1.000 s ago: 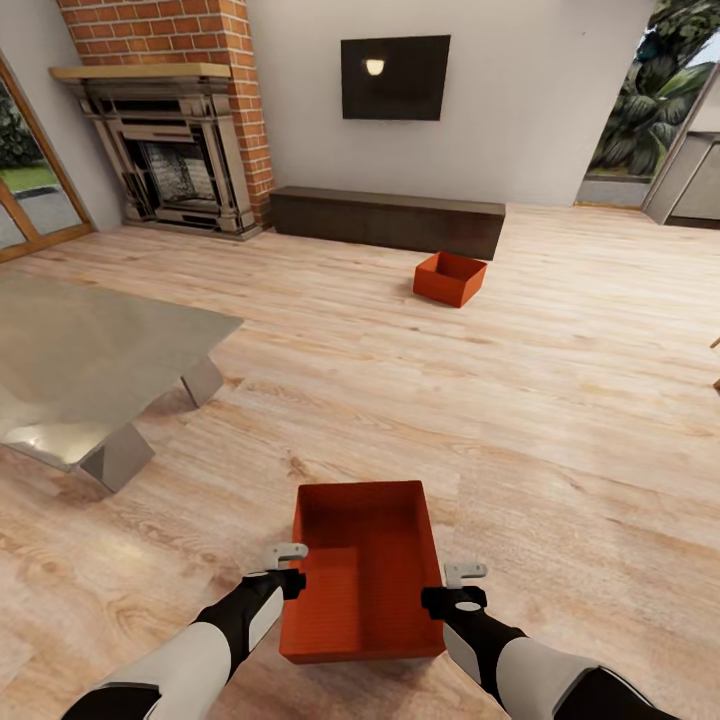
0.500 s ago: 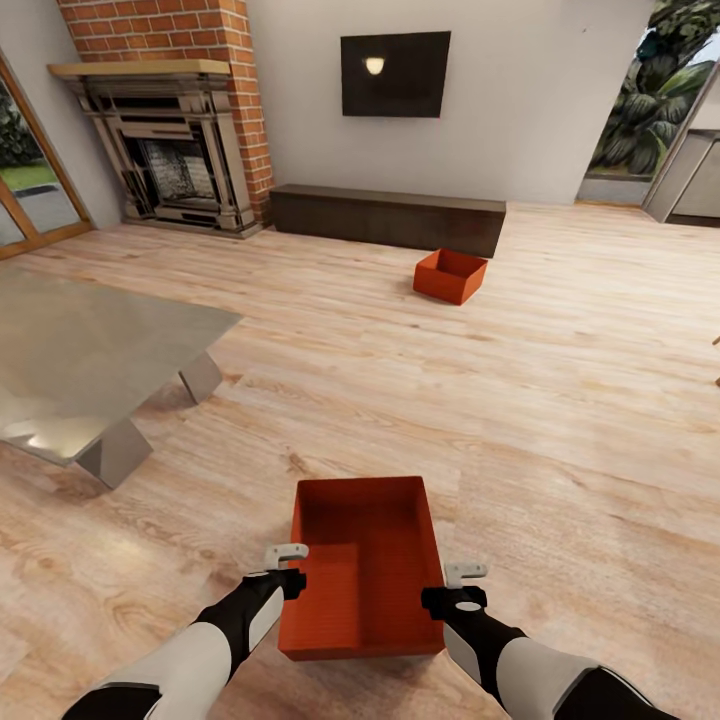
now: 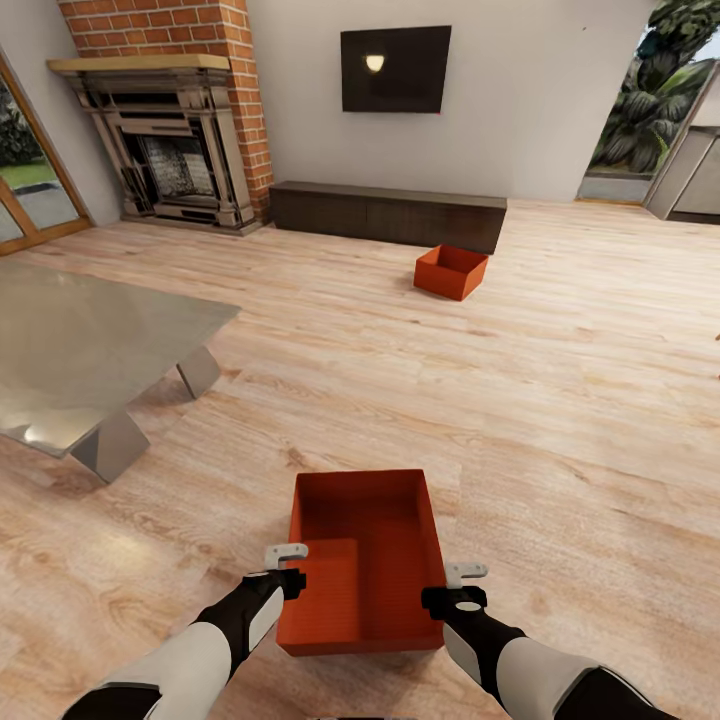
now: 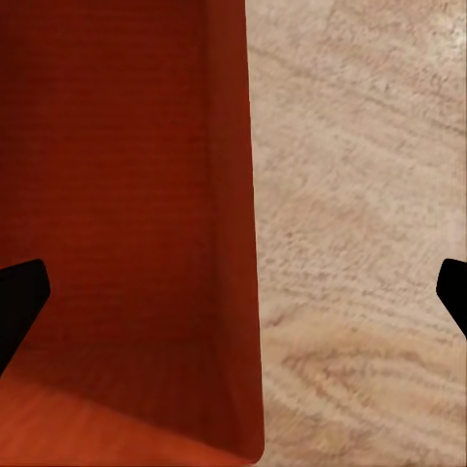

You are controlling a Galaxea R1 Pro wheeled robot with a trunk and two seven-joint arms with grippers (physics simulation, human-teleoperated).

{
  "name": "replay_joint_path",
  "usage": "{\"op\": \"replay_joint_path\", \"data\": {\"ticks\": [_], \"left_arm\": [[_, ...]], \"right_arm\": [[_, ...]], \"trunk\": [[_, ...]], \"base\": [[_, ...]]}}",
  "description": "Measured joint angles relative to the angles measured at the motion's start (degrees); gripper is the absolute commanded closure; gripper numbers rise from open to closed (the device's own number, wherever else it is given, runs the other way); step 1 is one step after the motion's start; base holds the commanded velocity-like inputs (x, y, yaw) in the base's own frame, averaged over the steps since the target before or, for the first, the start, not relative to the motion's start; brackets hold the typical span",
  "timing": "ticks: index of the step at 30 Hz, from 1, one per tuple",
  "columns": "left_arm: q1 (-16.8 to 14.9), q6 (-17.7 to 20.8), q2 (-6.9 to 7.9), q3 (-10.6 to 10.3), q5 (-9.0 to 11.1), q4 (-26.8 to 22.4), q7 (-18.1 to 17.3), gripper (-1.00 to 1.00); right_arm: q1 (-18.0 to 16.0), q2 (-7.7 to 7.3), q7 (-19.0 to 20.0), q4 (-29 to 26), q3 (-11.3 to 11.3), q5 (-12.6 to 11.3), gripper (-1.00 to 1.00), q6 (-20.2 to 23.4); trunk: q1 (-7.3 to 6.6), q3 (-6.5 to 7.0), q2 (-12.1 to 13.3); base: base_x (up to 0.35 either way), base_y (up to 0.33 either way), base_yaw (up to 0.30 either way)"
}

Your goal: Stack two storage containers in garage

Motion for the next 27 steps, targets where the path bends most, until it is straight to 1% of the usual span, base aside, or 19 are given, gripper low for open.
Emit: {"op": "replay_joint_path", "data": {"ticks": [5, 14, 21, 27], "left_arm": [[0.00, 0.00, 0.00, -0.04, 0.00, 0.00, 0.00, -1.00], [0.00, -0.35, 0.08, -0.08, -0.08, 0.00, -0.03, -1.00], [0.00, -0.24, 0.09, -0.09, -0.02, 0.00, -0.11, -1.00], [0.00, -0.48, 0.02, -0.15, -0.08, 0.00, -0.10, -1.00]], "right_arm": [[0.02, 0.00, 0.00, 0.00, 0.00, -0.05, -1.00, 0.00], [0.01, 0.00, 0.00, 0.00, 0.01, -0.10, -1.00, 0.00], [0.00, -0.02, 0.00, 0.00, 0.00, -0.09, -1.00, 0.00], [0.00, -0.08, 0.03, -0.06, 0.01, -0.12, -1.00, 0.00]], "trunk": [[1.10, -0.90, -2.01], [1.10, -0.90, -2.02], [1.07, -0.90, -2.02], [1.10, -0.90, -2.02]], "base": [[0.000, 0.000, 0.000], [0.005, 0.000, 0.000], [0.208, 0.000, 0.000], [0.059, 0.000, 0.000]]}}
